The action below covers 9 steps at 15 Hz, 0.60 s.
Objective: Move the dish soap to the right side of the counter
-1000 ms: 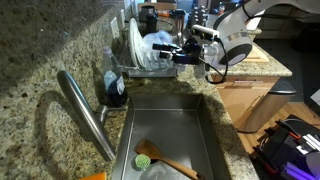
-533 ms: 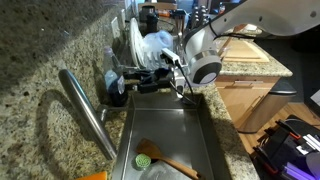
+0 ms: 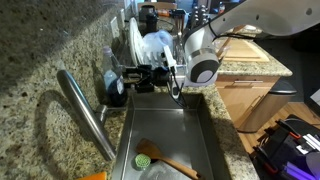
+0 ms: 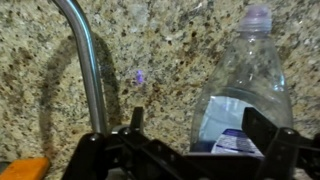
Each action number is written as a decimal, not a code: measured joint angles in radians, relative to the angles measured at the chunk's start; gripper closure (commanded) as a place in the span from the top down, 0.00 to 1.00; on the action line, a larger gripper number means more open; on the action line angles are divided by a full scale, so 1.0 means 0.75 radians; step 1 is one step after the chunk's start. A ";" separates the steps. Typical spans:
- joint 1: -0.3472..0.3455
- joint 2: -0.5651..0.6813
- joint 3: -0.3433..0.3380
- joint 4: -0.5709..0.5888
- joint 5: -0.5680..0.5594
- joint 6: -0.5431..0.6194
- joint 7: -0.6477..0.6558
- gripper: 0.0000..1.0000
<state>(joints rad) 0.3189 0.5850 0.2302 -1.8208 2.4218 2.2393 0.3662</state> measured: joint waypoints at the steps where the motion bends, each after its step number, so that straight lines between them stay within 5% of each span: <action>1: 0.001 -0.001 0.000 0.004 0.030 0.014 -0.056 1.00; 9: -0.017 0.001 -0.009 0.034 0.072 0.019 -0.121 1.00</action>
<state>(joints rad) 0.3059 0.5857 0.2235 -1.7951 2.4757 2.2537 0.2754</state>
